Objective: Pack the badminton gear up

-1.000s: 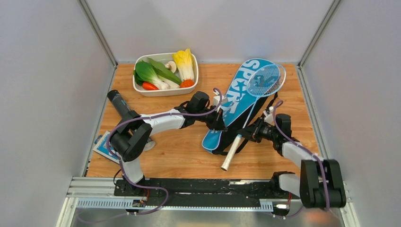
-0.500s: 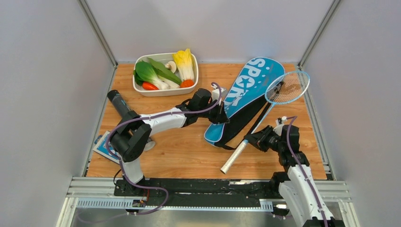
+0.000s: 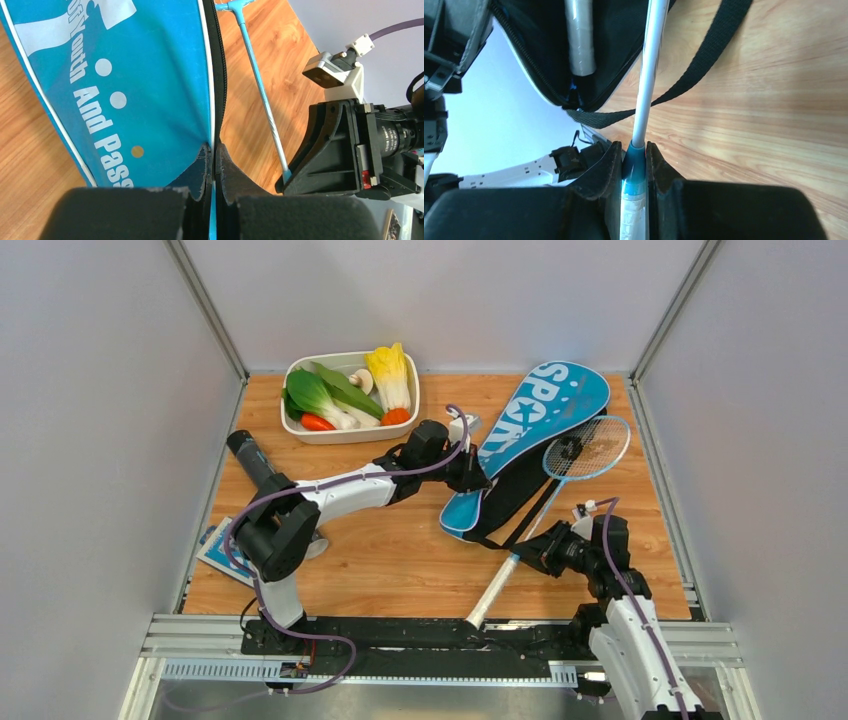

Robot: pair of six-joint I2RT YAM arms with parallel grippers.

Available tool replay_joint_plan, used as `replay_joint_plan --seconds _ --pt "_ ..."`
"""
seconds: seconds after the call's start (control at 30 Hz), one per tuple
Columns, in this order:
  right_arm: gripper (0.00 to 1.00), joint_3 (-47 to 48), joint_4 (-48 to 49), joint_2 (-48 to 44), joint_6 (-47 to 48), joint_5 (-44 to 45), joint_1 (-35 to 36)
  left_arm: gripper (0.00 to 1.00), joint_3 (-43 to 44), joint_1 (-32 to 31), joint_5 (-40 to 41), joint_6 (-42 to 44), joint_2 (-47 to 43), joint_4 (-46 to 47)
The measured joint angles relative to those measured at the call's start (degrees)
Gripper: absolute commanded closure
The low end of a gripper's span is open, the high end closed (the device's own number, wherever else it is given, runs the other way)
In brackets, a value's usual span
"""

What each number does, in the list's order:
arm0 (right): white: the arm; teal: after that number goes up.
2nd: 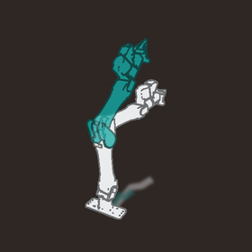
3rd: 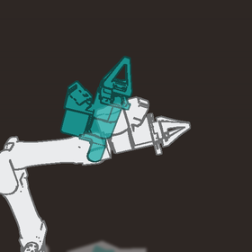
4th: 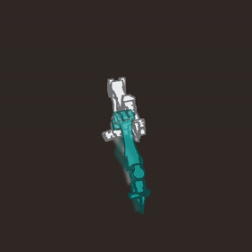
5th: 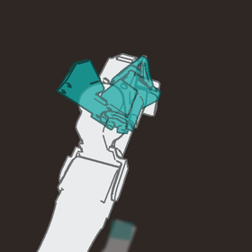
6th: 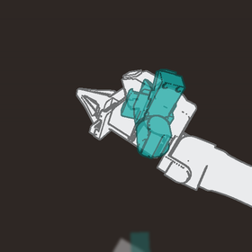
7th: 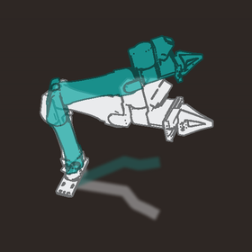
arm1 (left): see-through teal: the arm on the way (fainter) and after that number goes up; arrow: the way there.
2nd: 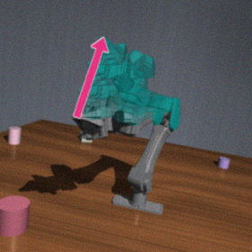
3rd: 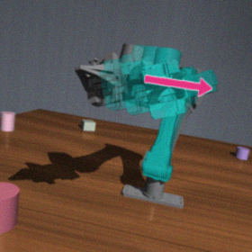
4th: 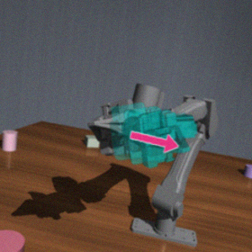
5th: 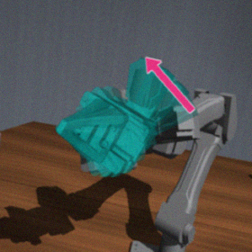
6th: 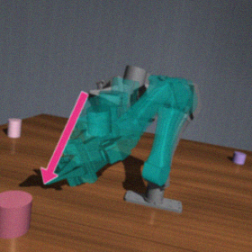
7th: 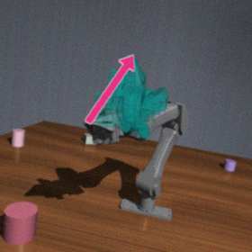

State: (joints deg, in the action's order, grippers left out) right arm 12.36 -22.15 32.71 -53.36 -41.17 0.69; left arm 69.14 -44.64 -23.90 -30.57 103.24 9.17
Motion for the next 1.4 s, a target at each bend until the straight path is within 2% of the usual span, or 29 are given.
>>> replay_joint_plan --seconds 0.3,0.43,0.63,0.93,1.17,1.4 --pt "1.0 -2.51 8.85 0.87 -5.05 -9.9 -0.07 1.0 -0.04 0.0 -3.26 0.0 1.33 2.08" --pt "1.0 -2.95 14.62 7.43 -4.9 -15.19 -0.07 1.0 -0.07 0.0 -5.73 0.09 1.9 3.61" --pt "1.0 -0.7 17.38 15.06 -1.42 -19.54 -0.09 1.0 -0.79 0.11 -8.9 1.68 2.1 4.02" --pt "1.0 1.68 23.58 22.05 -0.13 -18.49 -1.36 1.0 -3.34 0.13 -13.51 4.87 2.1 3.93" --pt "1.0 6.51 28.94 34.97 2.08 -15.32 -2.49 1.0 -5.14 0.13 -15.76 6.4 2.1 3.93" --pt "1.0 10.51 34.01 43.76 3.58 -14.14 -2.16 1.0 -6.14 0.24 -16.35 6.23 2.1 7.41"
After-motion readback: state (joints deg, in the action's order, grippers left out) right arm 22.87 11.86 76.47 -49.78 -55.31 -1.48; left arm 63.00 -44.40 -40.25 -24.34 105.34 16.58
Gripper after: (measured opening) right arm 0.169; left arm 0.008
